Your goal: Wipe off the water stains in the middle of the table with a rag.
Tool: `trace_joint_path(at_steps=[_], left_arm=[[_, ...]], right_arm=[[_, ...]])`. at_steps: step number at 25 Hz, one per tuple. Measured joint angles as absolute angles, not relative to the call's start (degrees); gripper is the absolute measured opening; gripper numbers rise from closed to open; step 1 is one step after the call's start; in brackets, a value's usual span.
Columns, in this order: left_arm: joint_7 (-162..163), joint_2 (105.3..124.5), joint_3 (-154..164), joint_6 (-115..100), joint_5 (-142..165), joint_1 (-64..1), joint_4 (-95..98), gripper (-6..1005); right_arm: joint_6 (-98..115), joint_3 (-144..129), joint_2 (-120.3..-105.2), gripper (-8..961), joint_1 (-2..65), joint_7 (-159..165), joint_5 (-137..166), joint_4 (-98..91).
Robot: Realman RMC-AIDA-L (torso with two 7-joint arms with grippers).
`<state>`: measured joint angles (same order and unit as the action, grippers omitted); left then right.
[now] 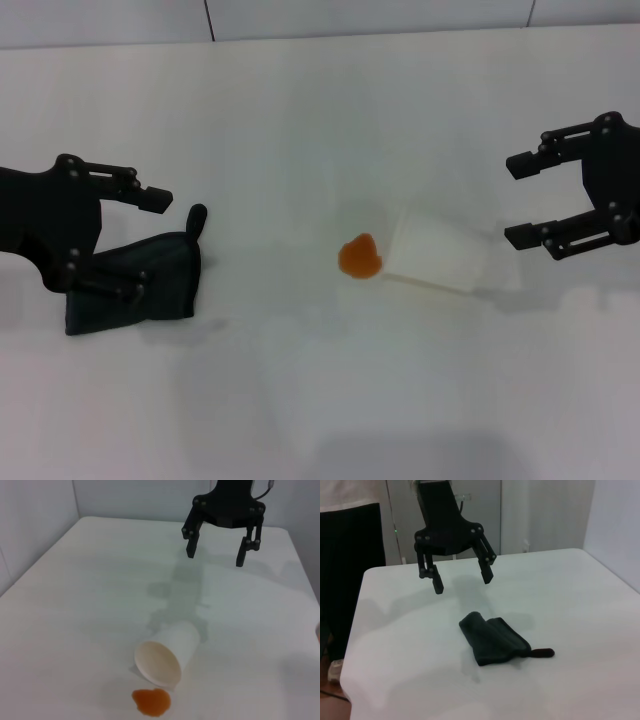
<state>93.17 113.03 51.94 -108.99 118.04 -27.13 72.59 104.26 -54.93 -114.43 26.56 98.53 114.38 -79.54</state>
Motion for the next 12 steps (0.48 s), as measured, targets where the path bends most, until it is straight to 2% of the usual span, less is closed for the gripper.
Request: trace_joint_path(at_steps=[12], left_arm=[[93.44,112.41,52.05,-110.04,119.48,-26.28,72.89,815]], right_arm=[[103.75,-58.41,-114.69,742,29.95,106.78,119.44,-82.14]])
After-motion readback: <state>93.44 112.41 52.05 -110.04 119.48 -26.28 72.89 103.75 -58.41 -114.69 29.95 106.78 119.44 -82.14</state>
